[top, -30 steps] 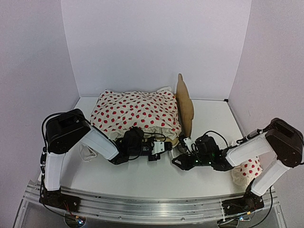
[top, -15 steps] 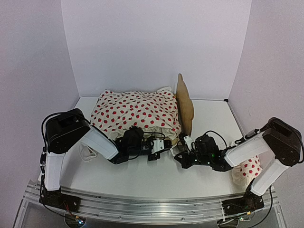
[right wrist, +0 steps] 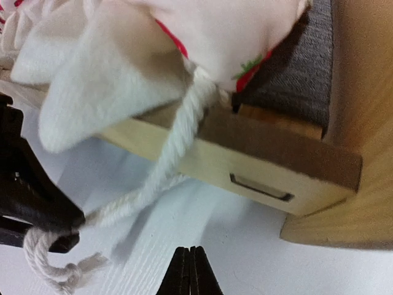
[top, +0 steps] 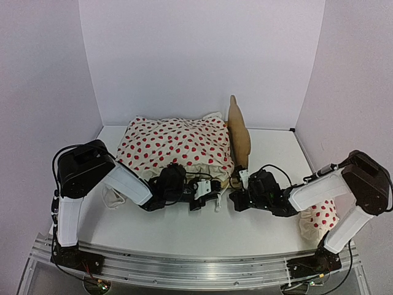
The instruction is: Set up the pet bed
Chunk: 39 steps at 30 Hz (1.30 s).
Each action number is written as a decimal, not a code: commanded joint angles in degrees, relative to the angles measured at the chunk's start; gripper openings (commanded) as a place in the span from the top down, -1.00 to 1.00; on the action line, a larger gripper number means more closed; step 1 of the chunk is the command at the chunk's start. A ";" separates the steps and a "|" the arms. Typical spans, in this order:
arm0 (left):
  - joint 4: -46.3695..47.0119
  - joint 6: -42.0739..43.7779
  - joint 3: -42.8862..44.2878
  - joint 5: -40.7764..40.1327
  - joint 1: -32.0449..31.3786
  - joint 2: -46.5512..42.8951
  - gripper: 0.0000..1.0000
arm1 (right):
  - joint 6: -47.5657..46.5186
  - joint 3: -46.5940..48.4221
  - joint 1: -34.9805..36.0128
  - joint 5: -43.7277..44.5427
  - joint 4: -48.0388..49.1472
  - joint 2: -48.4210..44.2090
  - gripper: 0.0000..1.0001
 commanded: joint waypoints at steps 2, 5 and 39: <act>-0.23 0.96 -0.09 0.89 0.32 -2.09 1.00 | 0.19 1.95 -0.07 -0.85 -0.01 1.64 1.00; 0.44 0.03 -0.42 0.36 0.35 -2.30 1.00 | -3.17 0.55 -0.11 -6.60 0.22 -0.53 0.90; 1.46 -4.63 0.17 1.14 1.65 -3.58 1.00 | -11.67 -5.73 -0.11 -12.81 30.68 9.83 1.00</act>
